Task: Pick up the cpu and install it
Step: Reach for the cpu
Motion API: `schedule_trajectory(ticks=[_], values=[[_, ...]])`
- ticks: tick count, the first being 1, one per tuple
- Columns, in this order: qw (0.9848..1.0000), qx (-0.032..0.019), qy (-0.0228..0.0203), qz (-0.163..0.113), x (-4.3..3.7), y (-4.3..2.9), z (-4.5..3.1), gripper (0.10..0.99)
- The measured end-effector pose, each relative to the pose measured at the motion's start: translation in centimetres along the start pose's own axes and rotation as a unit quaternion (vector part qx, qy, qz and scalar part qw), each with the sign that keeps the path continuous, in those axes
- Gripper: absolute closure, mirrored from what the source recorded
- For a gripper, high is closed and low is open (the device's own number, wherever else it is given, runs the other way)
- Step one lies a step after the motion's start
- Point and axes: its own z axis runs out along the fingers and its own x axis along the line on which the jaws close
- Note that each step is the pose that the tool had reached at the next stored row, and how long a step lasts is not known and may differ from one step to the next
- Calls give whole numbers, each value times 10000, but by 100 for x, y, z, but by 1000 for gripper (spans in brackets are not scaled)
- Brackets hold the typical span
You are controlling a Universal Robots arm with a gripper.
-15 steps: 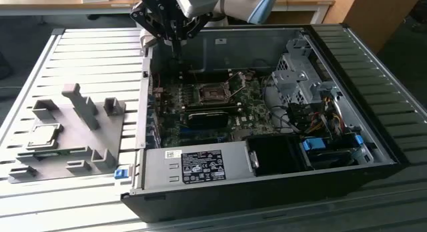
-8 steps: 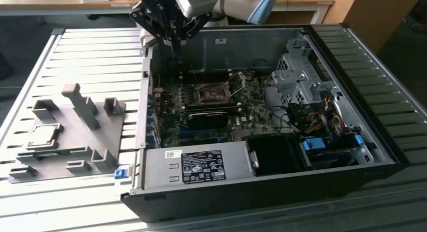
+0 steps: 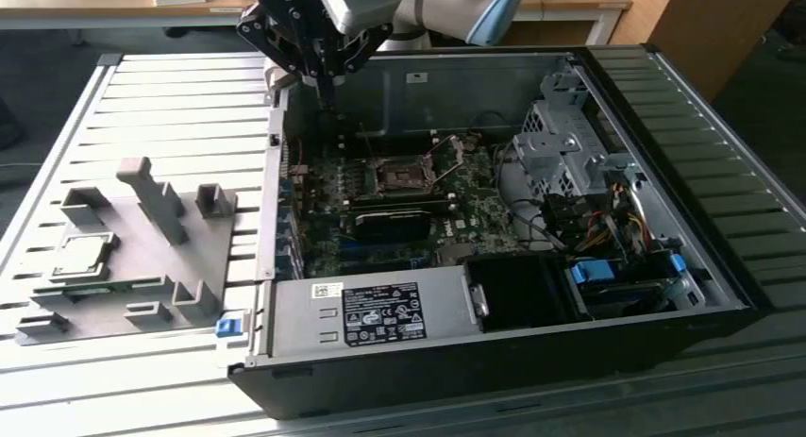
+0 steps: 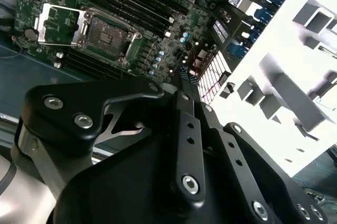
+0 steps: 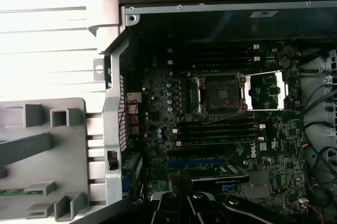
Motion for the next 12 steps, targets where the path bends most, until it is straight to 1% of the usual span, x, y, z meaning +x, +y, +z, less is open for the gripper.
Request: schedule_trajectory(ticks=[12], values=[[10000,0,0,0,100,-8,2,980]])
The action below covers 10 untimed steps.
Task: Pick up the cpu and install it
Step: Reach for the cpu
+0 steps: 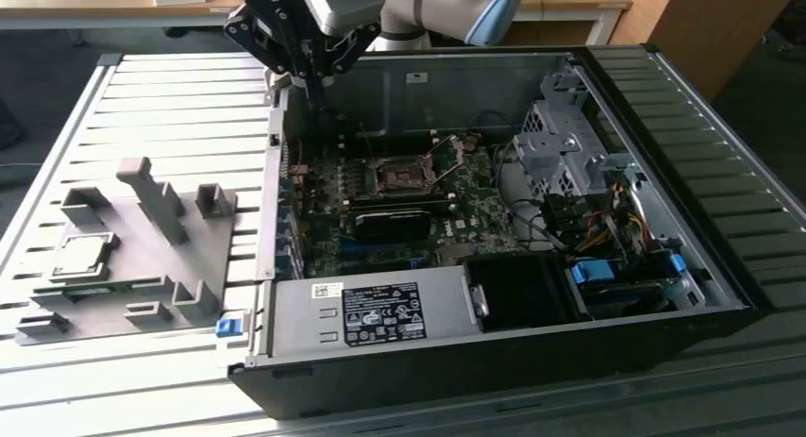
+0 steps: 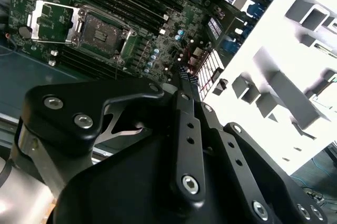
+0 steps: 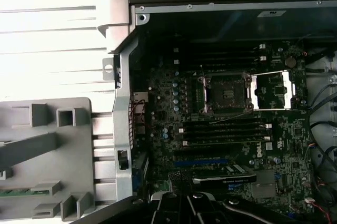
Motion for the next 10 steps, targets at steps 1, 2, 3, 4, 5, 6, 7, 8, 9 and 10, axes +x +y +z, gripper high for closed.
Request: schedule_trajectory(ticks=[1,2,3,4,5,6,7,8,9,10], values=[[10000,0,0,0,10,-1,0,980],[10000,0,0,0,22,-1,0,980],[10000,0,0,0,33,-2,1,980],[10000,0,0,0,47,-3,1,980],[10000,0,0,0,60,-5,2,980],[10000,0,0,0,74,-6,2,980],[10000,0,0,0,87,-7,2,980],[10000,0,0,1,99,-7,3,980],[10000,0,0,0,110,-8,3,980],[10000,0,0,0,121,-9,4,980]])
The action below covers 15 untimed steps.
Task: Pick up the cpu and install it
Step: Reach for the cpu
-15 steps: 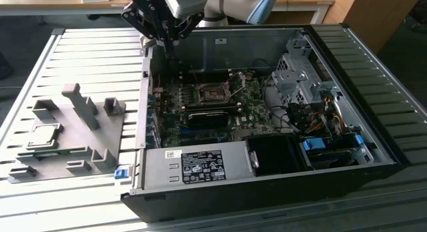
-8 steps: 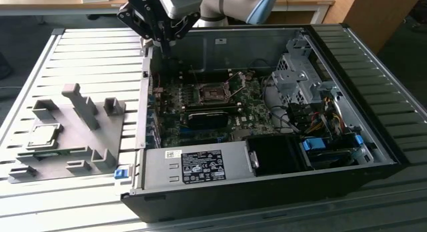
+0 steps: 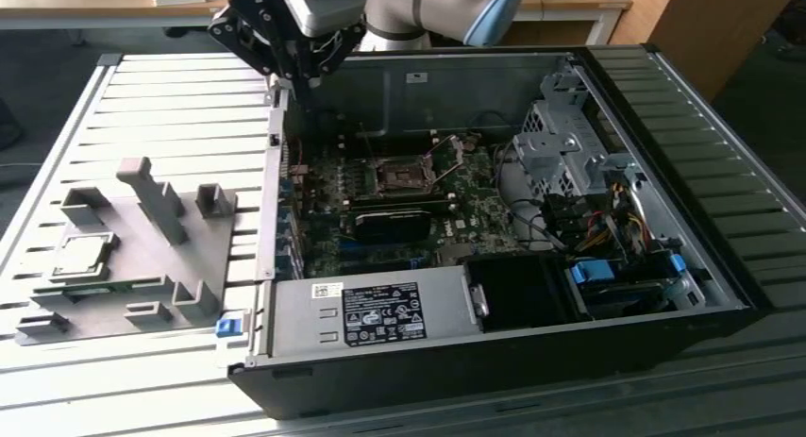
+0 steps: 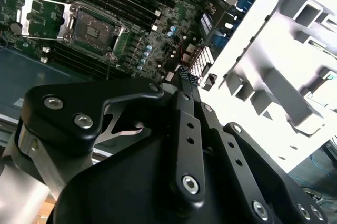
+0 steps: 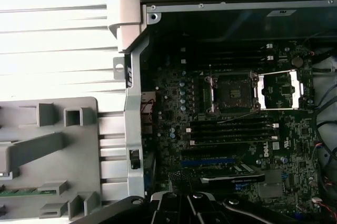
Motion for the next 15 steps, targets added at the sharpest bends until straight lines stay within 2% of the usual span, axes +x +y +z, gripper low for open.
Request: schedule_trajectory(ticks=[15], values=[[10000,0,0,0,144,-11,6,980]])
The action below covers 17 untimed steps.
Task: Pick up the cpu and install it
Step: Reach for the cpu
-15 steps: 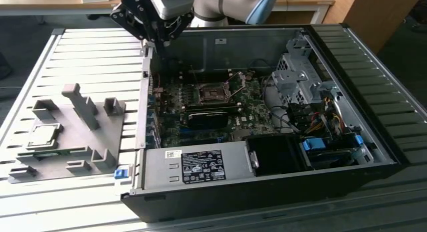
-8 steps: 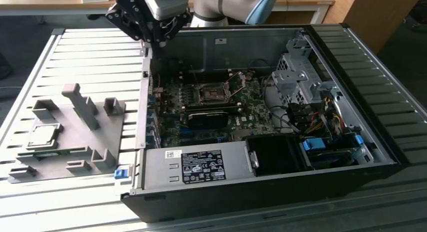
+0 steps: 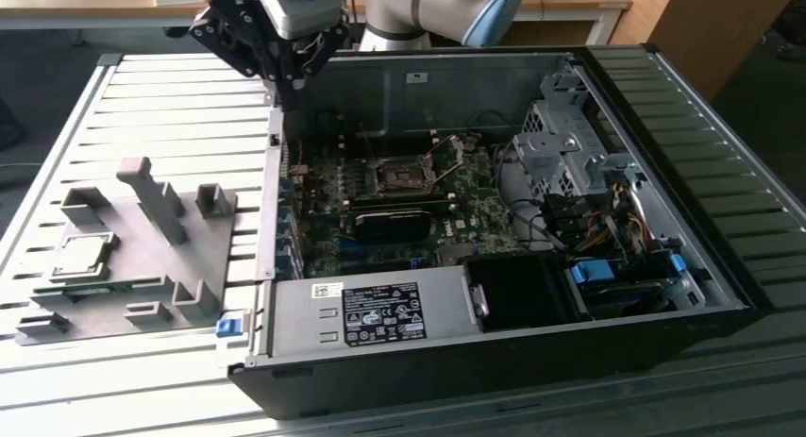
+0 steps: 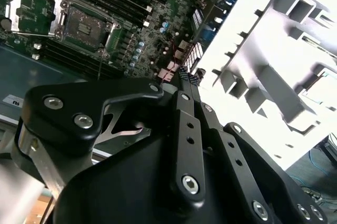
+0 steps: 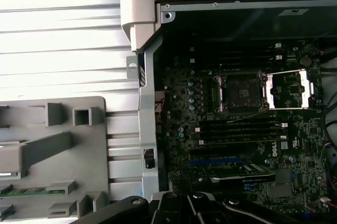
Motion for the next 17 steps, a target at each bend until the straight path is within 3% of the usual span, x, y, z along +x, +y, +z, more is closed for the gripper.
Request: schedule_trajectory(ticks=[17], values=[[10000,0,0,0,89,-7,8,980]])
